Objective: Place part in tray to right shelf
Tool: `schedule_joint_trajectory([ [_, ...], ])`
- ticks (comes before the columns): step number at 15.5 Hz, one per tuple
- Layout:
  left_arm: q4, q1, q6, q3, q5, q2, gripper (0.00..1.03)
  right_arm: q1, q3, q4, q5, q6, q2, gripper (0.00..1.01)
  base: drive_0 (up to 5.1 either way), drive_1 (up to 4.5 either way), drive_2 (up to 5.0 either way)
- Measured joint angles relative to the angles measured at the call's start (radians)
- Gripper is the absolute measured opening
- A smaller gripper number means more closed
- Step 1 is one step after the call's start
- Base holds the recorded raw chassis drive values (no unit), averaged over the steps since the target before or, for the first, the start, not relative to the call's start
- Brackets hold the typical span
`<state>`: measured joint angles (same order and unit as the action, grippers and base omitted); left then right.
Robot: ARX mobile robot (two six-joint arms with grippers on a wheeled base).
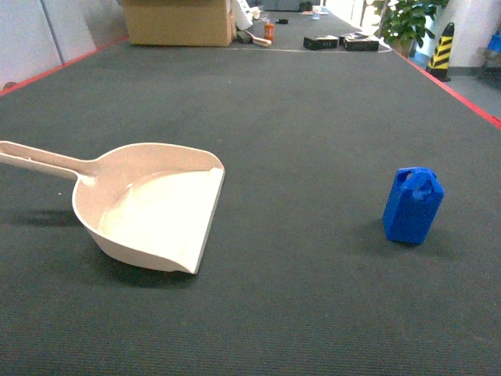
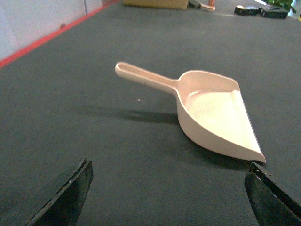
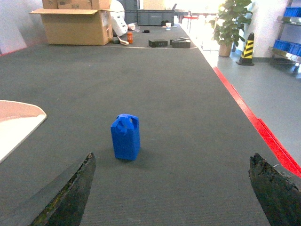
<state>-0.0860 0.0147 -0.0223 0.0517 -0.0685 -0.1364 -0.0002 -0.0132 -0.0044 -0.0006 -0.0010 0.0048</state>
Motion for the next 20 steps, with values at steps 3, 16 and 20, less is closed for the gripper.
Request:
schedule_joint_trajectory([
  [3, 0.139, 0.127, -0.167, 0.050, 0.135, -0.226, 0.98, 0.000, 0.000, 0.000, 0.000, 0.000, 0.000, 0.98, 0.0, 0.00, 0.0],
  [16, 0.858, 0.154, -0.693, 0.582, 0.229, -1.645, 0.98, 0.000, 0.000, 0.000, 0.000, 0.000, 0.000, 0.98, 0.0, 0.00, 0.0],
  [20, 0.896, 0.206, -0.787, 0.719, 0.230, -1.770, 0.98, 0.000, 0.000, 0.000, 0.000, 0.000, 0.000, 0.98, 0.0, 0.00, 0.0],
])
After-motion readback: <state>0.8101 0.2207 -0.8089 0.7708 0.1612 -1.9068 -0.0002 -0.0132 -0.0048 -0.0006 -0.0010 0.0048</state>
